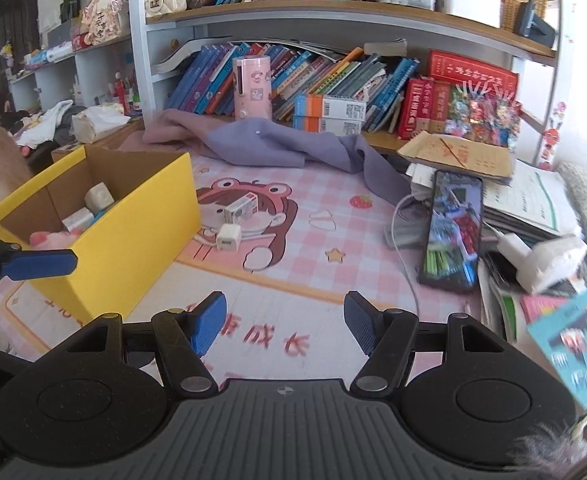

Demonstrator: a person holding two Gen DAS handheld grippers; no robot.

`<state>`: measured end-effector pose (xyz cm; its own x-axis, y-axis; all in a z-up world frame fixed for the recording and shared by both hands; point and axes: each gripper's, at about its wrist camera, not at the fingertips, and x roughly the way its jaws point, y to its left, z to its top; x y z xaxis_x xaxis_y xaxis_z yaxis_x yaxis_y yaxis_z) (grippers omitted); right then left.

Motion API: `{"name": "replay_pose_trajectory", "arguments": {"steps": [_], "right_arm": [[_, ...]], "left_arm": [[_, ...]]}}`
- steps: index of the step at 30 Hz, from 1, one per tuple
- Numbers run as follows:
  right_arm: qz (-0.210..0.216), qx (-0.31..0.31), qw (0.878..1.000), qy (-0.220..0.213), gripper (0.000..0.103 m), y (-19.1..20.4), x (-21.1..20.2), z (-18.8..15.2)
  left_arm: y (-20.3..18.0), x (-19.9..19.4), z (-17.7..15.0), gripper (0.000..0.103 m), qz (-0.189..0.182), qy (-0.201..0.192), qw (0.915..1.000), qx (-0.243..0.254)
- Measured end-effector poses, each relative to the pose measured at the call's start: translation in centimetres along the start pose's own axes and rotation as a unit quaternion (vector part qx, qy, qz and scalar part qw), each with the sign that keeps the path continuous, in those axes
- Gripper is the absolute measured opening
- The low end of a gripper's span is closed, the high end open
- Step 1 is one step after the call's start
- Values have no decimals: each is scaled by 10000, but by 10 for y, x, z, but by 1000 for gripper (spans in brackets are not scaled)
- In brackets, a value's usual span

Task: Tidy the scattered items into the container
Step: 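Reach the left tool to the white charger plug while the right tool reaches the white medicine box, then close the left tool on the charger plug while the right tool grips the medicine box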

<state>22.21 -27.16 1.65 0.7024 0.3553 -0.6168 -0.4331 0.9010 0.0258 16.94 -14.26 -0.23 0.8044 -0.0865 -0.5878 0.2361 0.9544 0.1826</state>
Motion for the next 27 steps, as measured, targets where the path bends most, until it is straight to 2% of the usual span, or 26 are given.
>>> {"name": "replay_pose_trajectory", "arguments": {"steps": [4,10,15,22,27], "right_arm": [[314,-67,9993,189,65,-21,25,15],[669,-394,9965,303,65,-43,66,43],[961,-683,9926,275,65,-51,99,71],[1453,-1283,9804,365,65,-45,145,98],[1788,-1759,9665,551,64,-33,184,111]], "left_arm": [[-5,21,12,86,142,139,9997,-108],[-4,57,27,78,383,420,9976,-387],[-7,89,39,67,623,568,9944,-642],[-4,132,46,61,1037,785,9842,-1198],[0,159,50,57,1247,877,9761,-1549]]}}
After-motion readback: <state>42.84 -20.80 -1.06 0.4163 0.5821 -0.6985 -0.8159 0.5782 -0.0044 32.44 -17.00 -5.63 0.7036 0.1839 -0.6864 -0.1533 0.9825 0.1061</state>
